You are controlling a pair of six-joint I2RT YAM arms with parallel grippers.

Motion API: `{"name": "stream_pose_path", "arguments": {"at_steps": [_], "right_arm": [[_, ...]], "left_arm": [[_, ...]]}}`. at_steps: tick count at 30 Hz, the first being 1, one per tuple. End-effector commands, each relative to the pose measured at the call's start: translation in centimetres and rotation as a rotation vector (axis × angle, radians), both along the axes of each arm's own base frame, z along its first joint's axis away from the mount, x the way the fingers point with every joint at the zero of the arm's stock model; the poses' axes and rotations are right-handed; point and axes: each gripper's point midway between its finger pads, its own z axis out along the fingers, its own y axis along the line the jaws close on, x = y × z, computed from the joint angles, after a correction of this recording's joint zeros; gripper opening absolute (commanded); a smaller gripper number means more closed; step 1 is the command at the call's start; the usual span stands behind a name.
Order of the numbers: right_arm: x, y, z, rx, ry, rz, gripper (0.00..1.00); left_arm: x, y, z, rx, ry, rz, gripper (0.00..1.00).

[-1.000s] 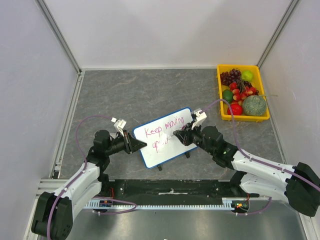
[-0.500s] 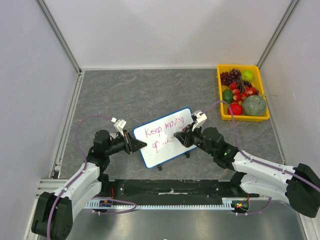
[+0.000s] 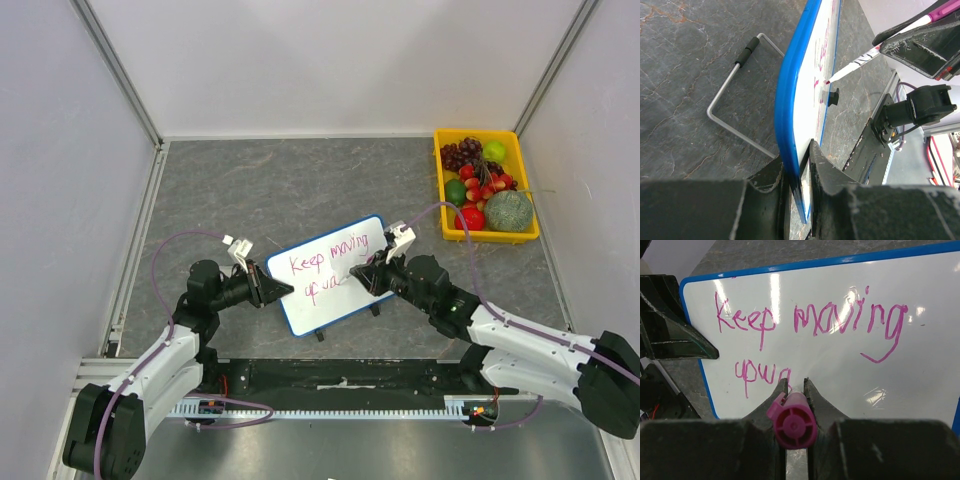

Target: Write a sentence on the whiteboard

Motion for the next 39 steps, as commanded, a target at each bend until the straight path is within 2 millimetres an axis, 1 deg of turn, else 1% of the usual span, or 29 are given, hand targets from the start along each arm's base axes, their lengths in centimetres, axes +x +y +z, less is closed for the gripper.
{"name": "stream_pose_path", "arguments": {"at_steps": [1, 6, 9, 11, 15, 24, 39], "right_arm": [[0.8, -0.1, 2.9, 0.024, -0.056, -0.026, 0.00], [1.2, 0.0, 5.2, 0.062, -0.091, -0.035, 0.00], [1.6, 0.1, 5.7, 0.059, -0.103, -0.045, 0.00], [2.0, 0.2, 5.7, 0.051, -0.106, -0.054, 0.00], [2.4, 0.4, 5.0, 0.033, -0.100, -0.060, 0.00], [2.2, 0.1, 4.1, 0.027, -0.087, -0.066, 0.00], [1.9, -0.4, 1.2, -0.025, -0.053, -0.069, 0.00]], "left_arm": [[1.2, 0.7, -0.4, 0.052, -0.074, 0.040, 0.02], [1.1, 0.7, -0.4, 0.051, -0.073, 0.040, 0.02], [1.1, 0.7, -0.4, 0.052, -0.071, 0.040, 0.02], [1.1, 0.7, -0.4, 0.050, -0.074, 0.041, 0.02], [1.1, 0.7, -0.4, 0.050, -0.074, 0.039, 0.02], [1.1, 0.7, -0.4, 0.052, -0.074, 0.039, 0.02], [1.1, 0.7, -0.4, 0.050, -0.073, 0.039, 0.02]]}}
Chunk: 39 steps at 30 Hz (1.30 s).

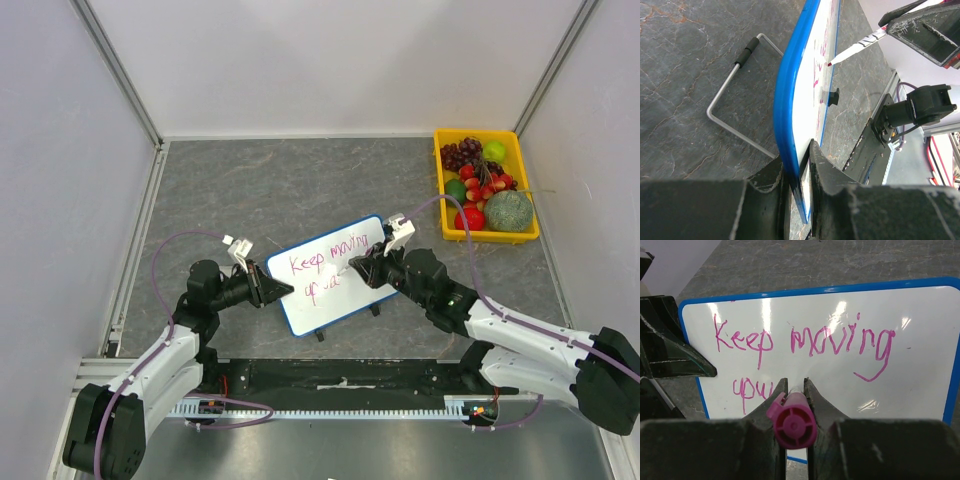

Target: Write a sentence on the whiteboard

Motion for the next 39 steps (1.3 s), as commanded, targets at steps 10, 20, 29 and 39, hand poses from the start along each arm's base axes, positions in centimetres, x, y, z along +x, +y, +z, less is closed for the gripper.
{"name": "stream_pose_path", "arguments": {"at_steps": [10, 20, 29, 39], "right_arm": [[-0.3, -0.8, -1.3, -0.015, 0.001, -0.011, 0.00], [-1.0, -0.9, -2.2, -0.008, 0.023, 0.008, 0.00], [-0.4, -0.9, -1.3, -0.005, -0.001, -0.012, 0.00], [0.6, -0.7, 1.2, 0.027, -0.048, -0.047, 0.00]], "left_arm": [[1.1, 0.7, -0.3, 0.050, -0.074, 0.041, 0.02], [1.1, 0.7, -0.4, 0.050, -0.073, 0.041, 0.02], [1.1, 0.7, -0.4, 0.052, -0.071, 0.042, 0.02], [1.1, 0.7, -0.4, 0.052, -0.072, 0.039, 0.02]]}}
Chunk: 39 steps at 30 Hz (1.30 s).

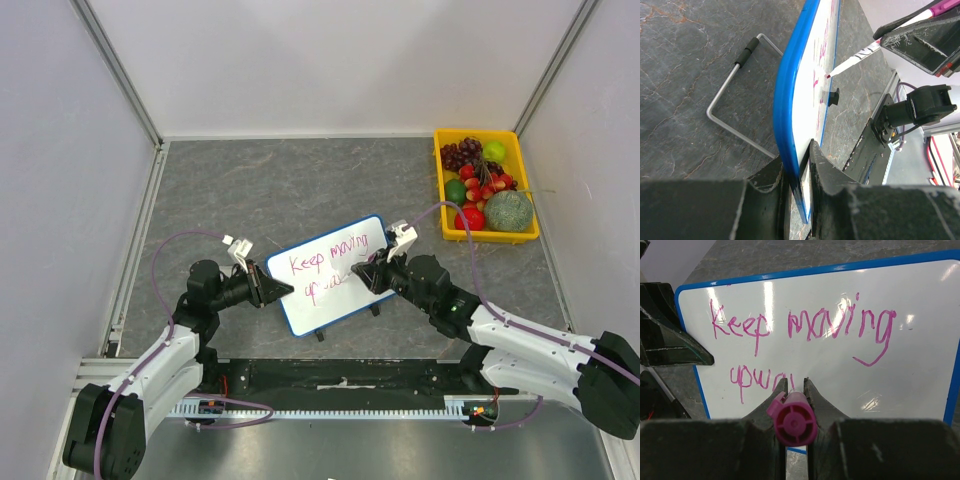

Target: Write a sentence on the whiteboard

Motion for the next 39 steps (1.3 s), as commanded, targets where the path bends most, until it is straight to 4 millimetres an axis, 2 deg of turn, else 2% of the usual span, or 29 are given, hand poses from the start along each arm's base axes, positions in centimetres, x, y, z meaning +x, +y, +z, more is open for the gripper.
{"name": "stream_pose_path", "arguments": {"at_steps": [1, 19, 30, 39], "right_arm": [[1.7, -0.2, 2.5, 0.016, -0.064, -0.066, 0.00], [2.5, -0.6, 3.6, 0.030, -0.079, -0.106, 0.00], [2.5, -1.0, 3.1, 0.024, -0.067, -0.125, 0.00], [1.9, -1.3, 2.0, 0.019, -0.047, -0.115, 0.00]], "left_arm": [[1.1, 0.7, -0.4, 0.051, -0.073, 0.039, 0.02], [1.1, 0.7, -0.4, 0.051, -0.071, 0.039, 0.02], [1.1, 0.7, -0.4, 0.051, -0.073, 0.039, 0.02], [1.1, 0.7, -0.4, 0.050, -0.074, 0.039, 0.02]]}}
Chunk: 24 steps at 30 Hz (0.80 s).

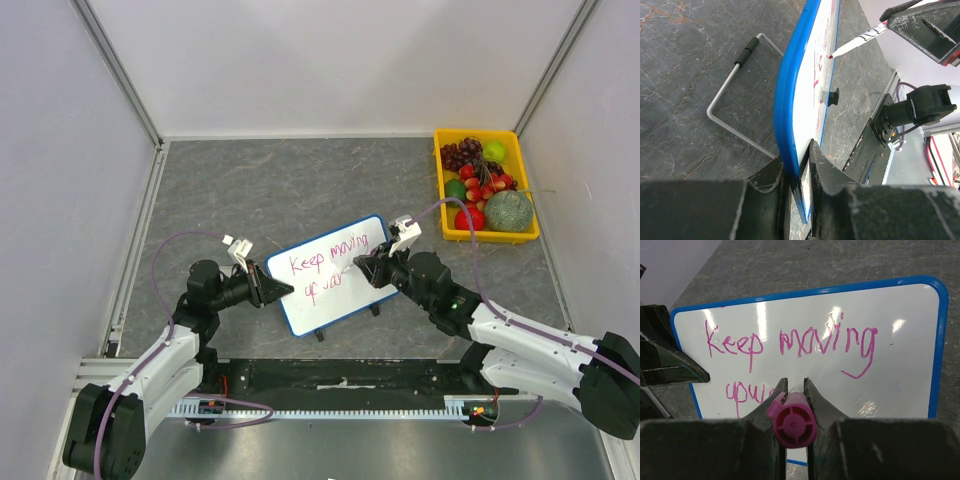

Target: Write a sentence on the whiteboard

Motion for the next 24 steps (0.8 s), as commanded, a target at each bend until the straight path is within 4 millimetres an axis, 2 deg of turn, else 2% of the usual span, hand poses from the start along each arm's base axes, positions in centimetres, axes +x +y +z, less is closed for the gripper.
{"name": "stream_pose_path", "arguments": {"at_steps": [1, 5, 18, 24], "right_arm": [[0.5, -0.8, 0.6, 0.014, -0.018, -0.045, 0.00], [0.4, -0.9, 0.7, 0.020, -0.021, -0.041, 0.00], [0.1, -1.1, 3.8, 0.066, -0.067, -0.033, 0.00], [0.3, -1.3, 2.3, 0.027, -0.045, -0.047, 0.00]], "left_arm": [[1.1, 0.7, -0.4, 0.051, -0.073, 0.039, 0.02], [1.1, 0.7, -0.4, 0.052, -0.072, 0.039, 0.02], [1.1, 0.7, -0.4, 0.050, -0.071, 0.039, 0.02], [1.1, 0.7, -0.4, 0.050, -0.071, 0.039, 0.02]]}}
